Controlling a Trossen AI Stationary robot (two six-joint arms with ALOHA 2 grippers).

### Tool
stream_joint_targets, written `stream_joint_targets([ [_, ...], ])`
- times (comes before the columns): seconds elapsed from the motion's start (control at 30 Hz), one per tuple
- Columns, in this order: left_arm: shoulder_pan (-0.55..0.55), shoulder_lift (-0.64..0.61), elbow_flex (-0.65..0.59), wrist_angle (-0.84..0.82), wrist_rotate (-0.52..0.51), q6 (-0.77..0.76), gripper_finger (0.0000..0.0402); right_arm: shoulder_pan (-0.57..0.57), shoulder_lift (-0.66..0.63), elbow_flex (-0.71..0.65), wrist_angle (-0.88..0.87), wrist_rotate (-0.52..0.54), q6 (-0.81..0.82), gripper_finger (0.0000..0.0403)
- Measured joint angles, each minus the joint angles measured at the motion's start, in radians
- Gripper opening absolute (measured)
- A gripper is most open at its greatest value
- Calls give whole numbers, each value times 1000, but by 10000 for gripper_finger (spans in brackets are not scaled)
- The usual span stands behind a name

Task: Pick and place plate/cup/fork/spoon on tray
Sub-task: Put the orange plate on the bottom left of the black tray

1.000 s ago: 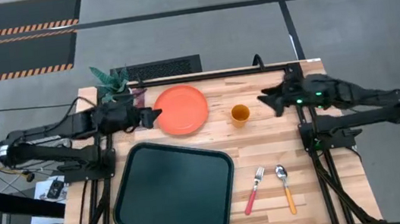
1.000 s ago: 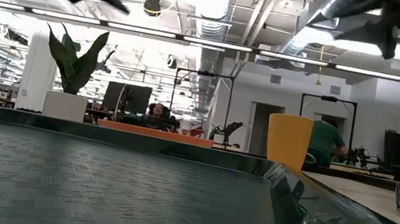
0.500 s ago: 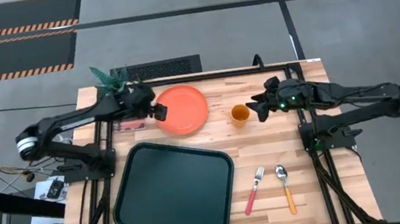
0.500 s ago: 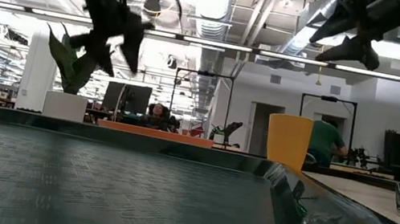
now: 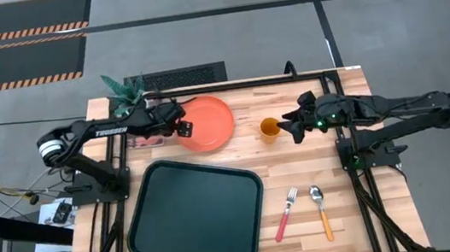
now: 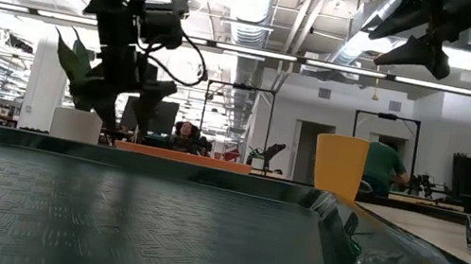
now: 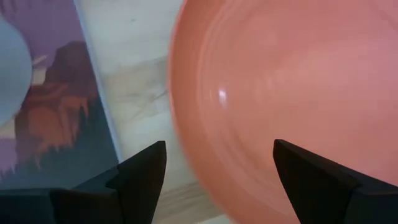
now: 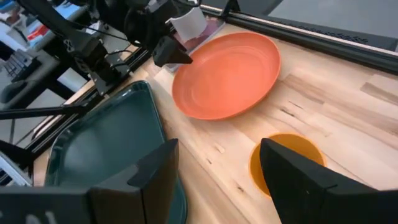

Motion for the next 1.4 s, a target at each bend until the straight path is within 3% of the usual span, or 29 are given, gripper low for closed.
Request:
stream_joint_targets([
  [0.27, 28, -3, -97, 163, 106, -43, 281, 3, 0, 0, 0, 5, 2, 250],
  [0.37, 28, -3, -117, 166, 105, -75, 263, 3, 0, 0, -1, 30, 2, 250],
  [0.8, 29, -4, -184, 249, 135, -94, 14, 3, 0, 0, -1, 33, 2, 250],
  [1.03, 24, -17, -167, 318, 197, -125, 2, 3, 0, 0, -13, 33, 2, 250],
  [1.23, 8, -106, -87, 317, 210, -124, 1, 3, 0, 0, -15, 33, 2, 250],
  [1.4, -86, -291, -53, 181, 418, -130, 0, 3, 0, 0, -28, 33, 2, 250],
])
